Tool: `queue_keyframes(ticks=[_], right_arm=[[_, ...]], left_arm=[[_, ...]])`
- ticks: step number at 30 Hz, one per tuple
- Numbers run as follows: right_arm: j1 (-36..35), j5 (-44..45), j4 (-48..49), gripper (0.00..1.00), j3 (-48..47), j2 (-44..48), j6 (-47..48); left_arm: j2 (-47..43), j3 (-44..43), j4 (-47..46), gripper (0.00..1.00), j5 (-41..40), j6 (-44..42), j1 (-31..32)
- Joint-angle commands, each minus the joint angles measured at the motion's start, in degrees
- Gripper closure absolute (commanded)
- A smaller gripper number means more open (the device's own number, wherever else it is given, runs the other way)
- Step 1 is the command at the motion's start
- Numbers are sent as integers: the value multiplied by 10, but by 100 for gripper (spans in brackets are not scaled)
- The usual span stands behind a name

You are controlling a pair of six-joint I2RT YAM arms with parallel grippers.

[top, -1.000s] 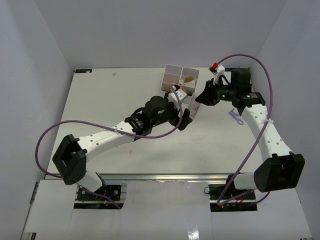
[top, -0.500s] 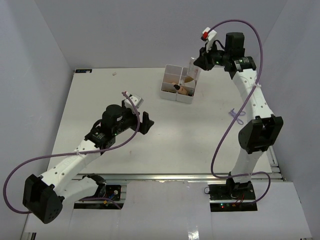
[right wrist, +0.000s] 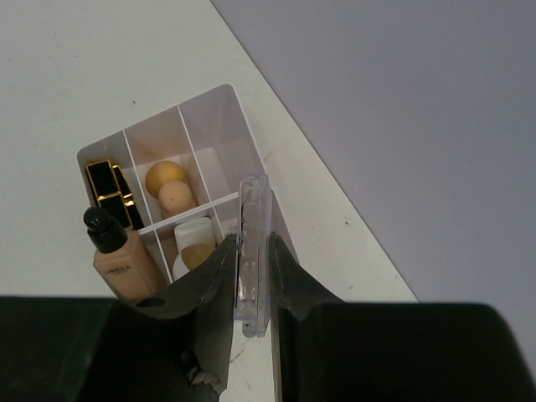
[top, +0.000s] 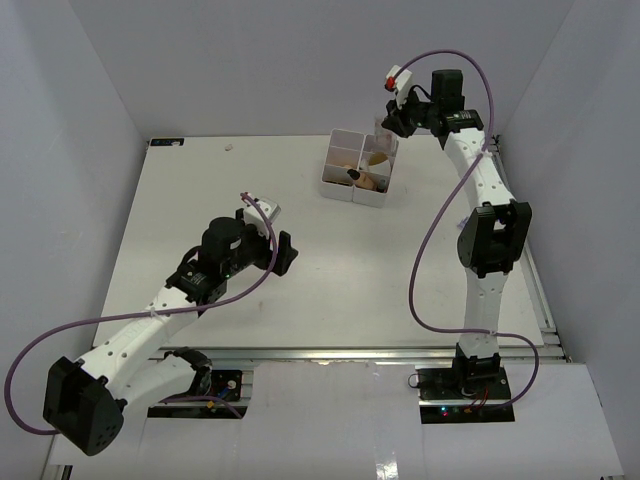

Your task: Organize the makeup

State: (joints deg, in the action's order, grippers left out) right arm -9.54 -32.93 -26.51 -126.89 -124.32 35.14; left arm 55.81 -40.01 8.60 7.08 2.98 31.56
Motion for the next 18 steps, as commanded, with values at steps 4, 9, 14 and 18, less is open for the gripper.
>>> queue_keyframes(ticks=[4, 9, 14, 18], right_arm=[[12, -16, 62, 92, -11, -10, 40], [13, -24, 72, 91, -13, -27, 58], [13, -41, 72, 89, -19, -45, 73], [13, -60, 77, 88, -5, -39, 77]], left_arm=[[2, 1, -6, 2, 4, -5, -8], [7, 0, -6, 2, 6, -5, -9], [10, 0, -6, 2, 6, -5, -11], [11, 1, -7, 2, 8, -5, -13]])
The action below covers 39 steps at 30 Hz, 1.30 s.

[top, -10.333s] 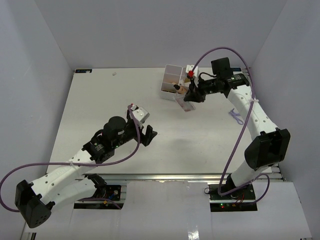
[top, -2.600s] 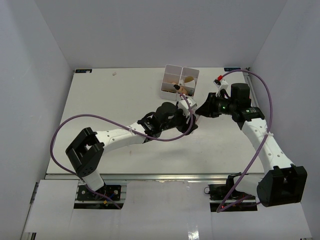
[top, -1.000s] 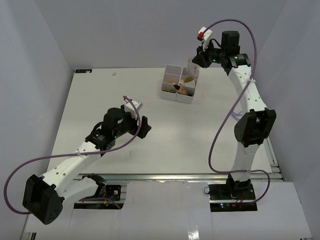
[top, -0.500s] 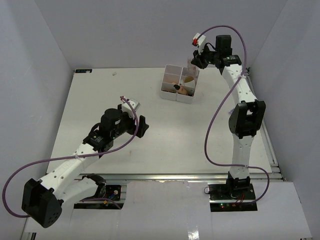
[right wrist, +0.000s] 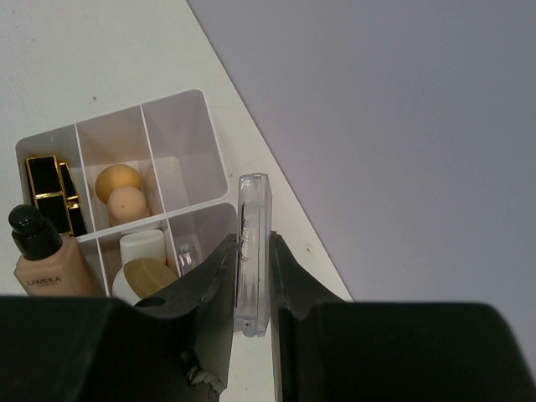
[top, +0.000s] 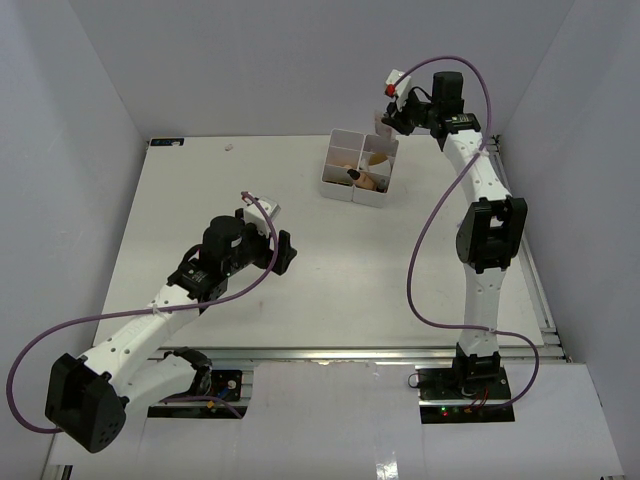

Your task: Organize the makeup

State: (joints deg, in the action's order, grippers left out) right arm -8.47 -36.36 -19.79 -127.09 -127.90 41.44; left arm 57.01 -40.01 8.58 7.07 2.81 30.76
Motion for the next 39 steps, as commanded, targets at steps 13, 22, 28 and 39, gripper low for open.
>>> queue_keyframes(ticks=[13, 22, 28, 39], right_arm=[[6, -71, 37, 86, 70, 43, 43], [15, -83, 22, 84, 86, 40, 85], [25, -78, 12, 82, 64, 18, 102], [28, -75, 29, 43, 57, -8, 103]], left_arm=[[0, -1, -8, 2, 19, -3, -8], [-1, -1, -8, 2, 22, -4, -9], [1, 0, -9, 2, 21, -4, -9], [7, 1, -11, 2, 24, -4, -13]])
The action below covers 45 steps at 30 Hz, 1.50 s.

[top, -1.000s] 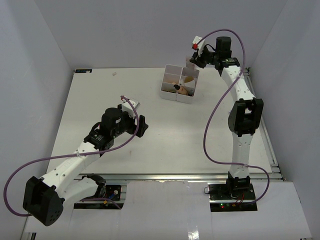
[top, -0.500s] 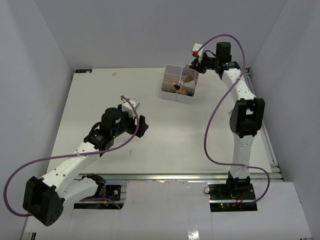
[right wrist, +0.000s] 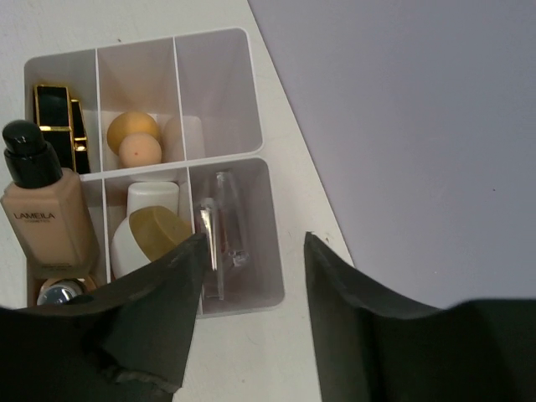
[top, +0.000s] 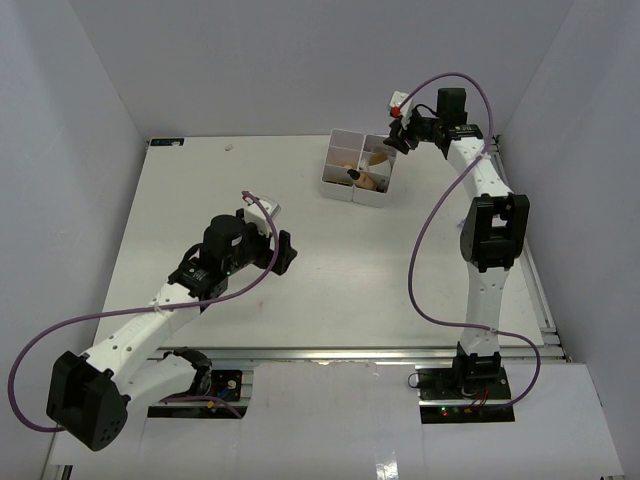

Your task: Organize the makeup

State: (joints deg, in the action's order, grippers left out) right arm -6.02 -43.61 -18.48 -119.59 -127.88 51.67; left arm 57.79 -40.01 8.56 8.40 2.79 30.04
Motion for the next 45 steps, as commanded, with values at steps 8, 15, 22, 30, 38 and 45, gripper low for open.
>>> queue_keyframes(ticks=[8, 15, 22, 30, 38, 45], right_arm=[[14, 22, 42, 26, 57, 82, -105], [97, 47, 45, 10, 259, 282, -340], [166, 216, -36, 10, 423, 397, -415], [175, 271, -235, 10, 410, 389, -126], [181, 301, -305, 8, 386, 318, 26], [180, 315, -290, 3, 348, 245, 29]], left_arm=[[2, -1, -17, 2, 31, 6, -13], [-3, -2, -31, 2, 74, 39, -21], [0, -2, -40, 2, 117, 69, -24], [10, -5, -33, 2, 142, 74, -24], [10, -9, -21, 2, 134, 75, -24], [9, -14, -7, 2, 118, 80, -24]])
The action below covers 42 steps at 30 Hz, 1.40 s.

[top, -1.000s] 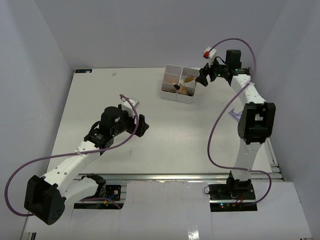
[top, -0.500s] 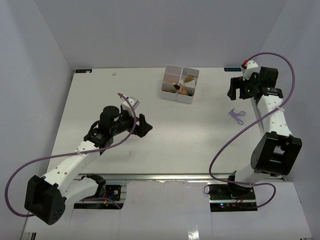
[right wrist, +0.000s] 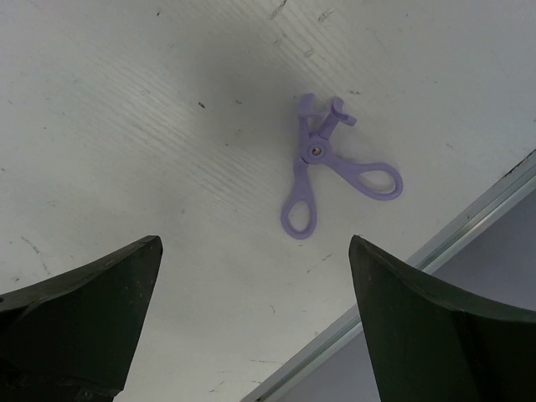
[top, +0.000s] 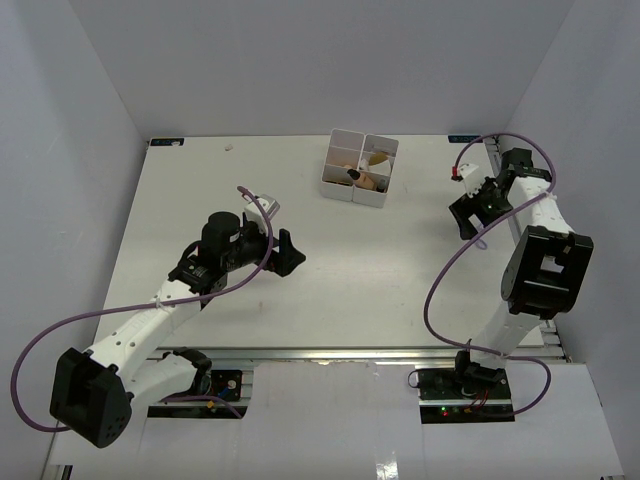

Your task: Organize the makeup

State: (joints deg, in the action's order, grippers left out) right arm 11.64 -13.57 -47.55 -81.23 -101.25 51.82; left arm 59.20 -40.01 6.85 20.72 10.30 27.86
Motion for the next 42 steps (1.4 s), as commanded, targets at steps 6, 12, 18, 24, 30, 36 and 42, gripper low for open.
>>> queue_keyframes(ticks=[6, 12, 18, 24, 30, 36, 42], right_arm=[[3, 34, 22, 14, -51, -61, 12], [2, 54, 25, 23, -61, -101, 4], [-1, 56, 21, 29, -67, -124, -1], [-5, 63, 21, 35, -68, -147, -6], [-8, 70, 28, 42, -73, -166, -11], [-10, 81, 43, 48, -71, -177, -14], [-11, 75, 42, 65, -65, -174, -16]], left_arm=[[-15, -17, 12, 2, 8, 6, -3], [-31, -16, 10, 2, 21, 8, -3], [-37, -16, 10, 2, 34, 11, -3], [-40, -16, 9, 2, 39, 10, -3], [-39, -16, 8, 2, 41, 10, -3], [-38, -16, 8, 2, 39, 10, -3], [-37, -15, 6, 2, 45, 8, -4]])
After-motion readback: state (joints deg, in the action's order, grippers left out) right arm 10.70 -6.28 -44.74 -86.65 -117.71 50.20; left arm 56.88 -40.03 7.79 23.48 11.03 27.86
